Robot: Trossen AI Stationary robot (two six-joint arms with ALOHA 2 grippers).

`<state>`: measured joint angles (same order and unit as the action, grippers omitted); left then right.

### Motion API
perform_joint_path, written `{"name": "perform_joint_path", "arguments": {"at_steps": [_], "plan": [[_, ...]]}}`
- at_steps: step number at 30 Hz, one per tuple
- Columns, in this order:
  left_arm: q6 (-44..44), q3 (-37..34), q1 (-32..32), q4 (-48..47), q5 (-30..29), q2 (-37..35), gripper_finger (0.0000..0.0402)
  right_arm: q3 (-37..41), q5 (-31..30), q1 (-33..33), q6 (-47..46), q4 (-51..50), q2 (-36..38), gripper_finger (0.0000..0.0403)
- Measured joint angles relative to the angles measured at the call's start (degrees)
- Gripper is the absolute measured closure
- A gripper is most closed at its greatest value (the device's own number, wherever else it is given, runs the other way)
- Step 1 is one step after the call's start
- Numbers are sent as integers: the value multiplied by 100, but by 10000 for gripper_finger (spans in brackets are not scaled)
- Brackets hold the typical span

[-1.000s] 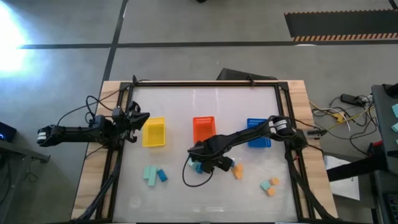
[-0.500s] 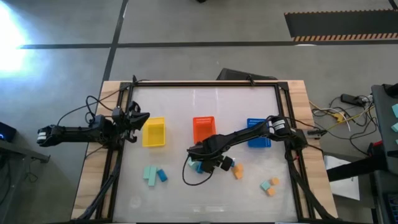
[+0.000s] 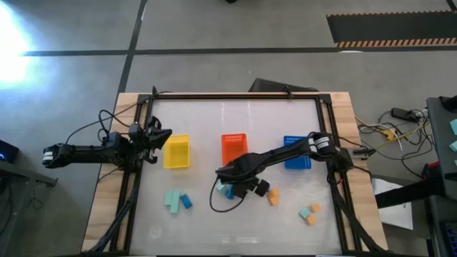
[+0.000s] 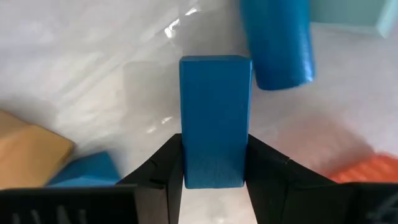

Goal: Sort & place blocks by color
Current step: Put the blue block into the orange bin

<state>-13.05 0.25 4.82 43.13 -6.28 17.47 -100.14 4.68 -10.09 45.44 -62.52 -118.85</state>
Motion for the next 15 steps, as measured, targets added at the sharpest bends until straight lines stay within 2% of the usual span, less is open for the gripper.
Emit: {"name": "perform_joint_path", "arguments": {"at_steps": [8, 15], "plan": [[-1, 0, -2, 1, -11, 8, 391, -3, 120, -2, -1439, -173, 525, 283], [-1, 0, 0, -2, -22, 11, 391, -158, 96, 0, -3132, -147, 1192, 283]]}}
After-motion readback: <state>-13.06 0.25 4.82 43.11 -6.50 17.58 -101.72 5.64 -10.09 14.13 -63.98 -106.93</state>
